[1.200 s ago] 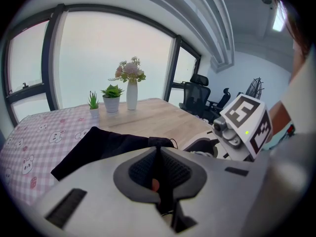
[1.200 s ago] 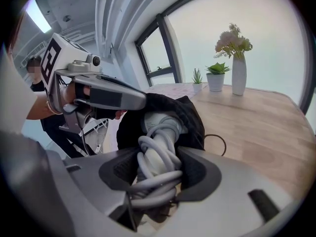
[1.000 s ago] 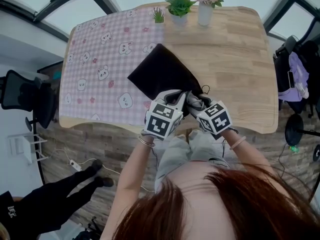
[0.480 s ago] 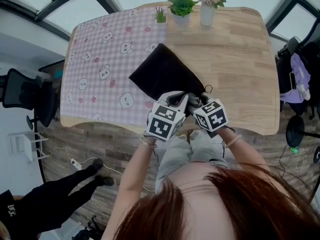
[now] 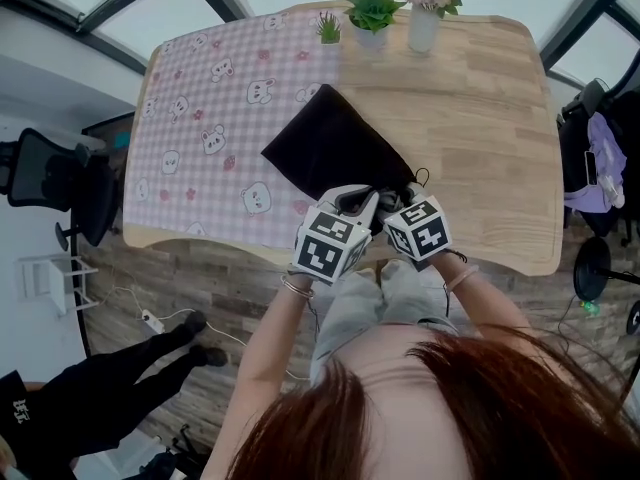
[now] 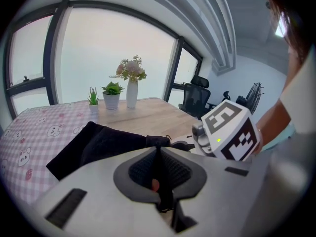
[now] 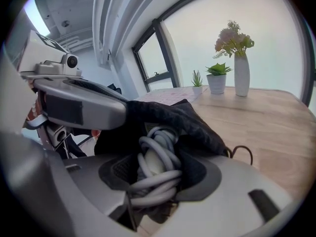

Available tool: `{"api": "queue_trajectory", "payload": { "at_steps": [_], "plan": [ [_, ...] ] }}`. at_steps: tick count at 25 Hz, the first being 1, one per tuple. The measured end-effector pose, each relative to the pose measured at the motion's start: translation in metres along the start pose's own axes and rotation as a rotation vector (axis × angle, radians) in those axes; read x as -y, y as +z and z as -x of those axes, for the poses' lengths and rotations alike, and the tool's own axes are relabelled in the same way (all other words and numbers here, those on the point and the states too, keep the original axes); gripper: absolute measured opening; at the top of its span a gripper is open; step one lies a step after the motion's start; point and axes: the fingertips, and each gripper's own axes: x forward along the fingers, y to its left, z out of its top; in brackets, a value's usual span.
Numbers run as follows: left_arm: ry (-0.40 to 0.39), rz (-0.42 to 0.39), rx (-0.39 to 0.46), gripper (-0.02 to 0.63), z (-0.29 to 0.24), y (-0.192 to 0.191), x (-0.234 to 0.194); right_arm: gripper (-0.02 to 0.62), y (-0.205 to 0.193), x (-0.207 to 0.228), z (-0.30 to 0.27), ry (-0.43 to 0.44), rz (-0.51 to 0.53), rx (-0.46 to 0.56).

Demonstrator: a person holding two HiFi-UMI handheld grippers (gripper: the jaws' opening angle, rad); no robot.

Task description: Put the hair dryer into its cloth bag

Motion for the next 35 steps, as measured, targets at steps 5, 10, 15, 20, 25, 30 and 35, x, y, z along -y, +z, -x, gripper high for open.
{"api": "queue_trajectory", "payload": {
  "at_steps": [5,10,15,20,25,30,35],
  "plan": [
    [-0.008,0.017,-0.004,0.026,0.000,-0.003,0.000,0.227,0.003,0.001,-0.006,0.005,0.030,0.012],
    [-0.012,0.020,-0.008,0.026,-0.001,-0.004,0.000,0.227,0.009,0.004,-0.012,0.001,0.059,0.020],
    [-0.012,0.026,-0.010,0.026,0.000,-0.005,-0.002,0.229,0.013,0.004,-0.018,-0.002,0.063,0.033],
    [-0.018,0.033,-0.012,0.026,0.001,-0.007,-0.004,0.229,0.027,0.002,-0.023,-0.010,0.081,0.068],
    [-0.021,0.043,-0.012,0.026,0.001,-0.008,-0.004,0.229,0.024,0.002,-0.030,0.002,0.073,0.067],
    [-0.024,0.059,-0.019,0.026,0.000,-0.013,-0.007,0.229,0.026,0.002,-0.034,0.008,0.066,0.081],
    [-0.020,0.070,-0.021,0.026,-0.002,-0.015,-0.009,0.233,0.024,0.003,-0.039,0.031,0.052,0.081]
  ]
}}
